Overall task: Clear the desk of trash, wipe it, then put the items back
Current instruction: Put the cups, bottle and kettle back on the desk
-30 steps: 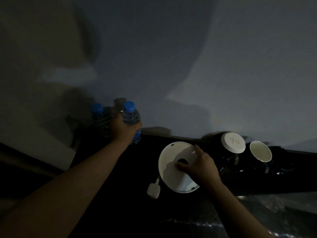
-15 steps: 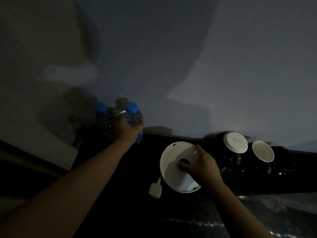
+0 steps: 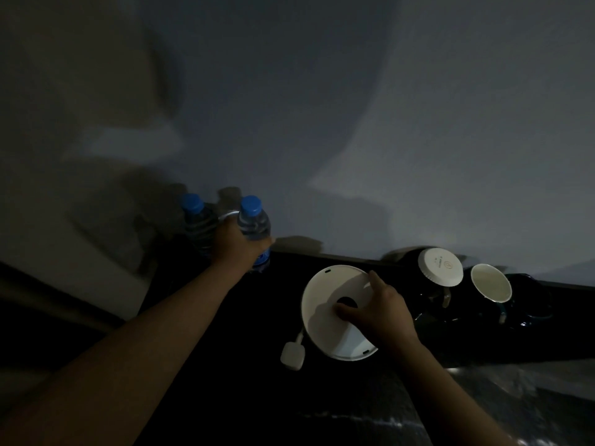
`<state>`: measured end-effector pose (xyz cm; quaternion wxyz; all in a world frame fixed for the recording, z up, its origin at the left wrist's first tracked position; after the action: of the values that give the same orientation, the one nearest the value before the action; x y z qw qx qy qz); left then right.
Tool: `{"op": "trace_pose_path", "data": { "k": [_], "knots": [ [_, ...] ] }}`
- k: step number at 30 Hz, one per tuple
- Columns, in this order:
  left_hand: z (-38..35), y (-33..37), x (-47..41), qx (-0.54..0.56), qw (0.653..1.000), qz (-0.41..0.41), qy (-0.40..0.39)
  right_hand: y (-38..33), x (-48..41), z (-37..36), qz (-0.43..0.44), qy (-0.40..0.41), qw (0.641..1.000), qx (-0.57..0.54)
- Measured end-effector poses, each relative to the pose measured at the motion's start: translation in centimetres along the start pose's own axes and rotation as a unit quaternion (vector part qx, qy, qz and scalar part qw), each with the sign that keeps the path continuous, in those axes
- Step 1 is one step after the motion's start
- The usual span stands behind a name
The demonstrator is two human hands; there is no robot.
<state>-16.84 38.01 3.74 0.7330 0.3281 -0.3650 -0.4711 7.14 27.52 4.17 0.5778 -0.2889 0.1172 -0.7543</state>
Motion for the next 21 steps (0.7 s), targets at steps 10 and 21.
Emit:
{"op": "trace_pose_path", "data": {
  "k": [10, 21],
  "knots": [
    [1.7, -1.6, 3.0, -0.022, 0.998, 0.023, -0.055, -0.6, 2.0, 0.8, -0.007, 0.017, 1.0, -0.012],
    [2.6, -2.7, 11.1, -0.18, 0.952, -0.122, -0.215, 1.8, 9.6, 0.9, -0.092, 0.065, 0.992, -0.056]
  ]
}}
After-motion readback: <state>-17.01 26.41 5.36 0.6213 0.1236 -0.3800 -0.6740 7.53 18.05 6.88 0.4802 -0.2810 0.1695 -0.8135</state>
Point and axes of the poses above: each hand's wrist, its own x-axis away from the middle knuckle, its own z-axis out of the back of the hand, y = z × x, the point moved 1 cm from there along -x, towards the middle knuckle, and after that the axes turned 5 degrees about z, right-handed, at the moved point
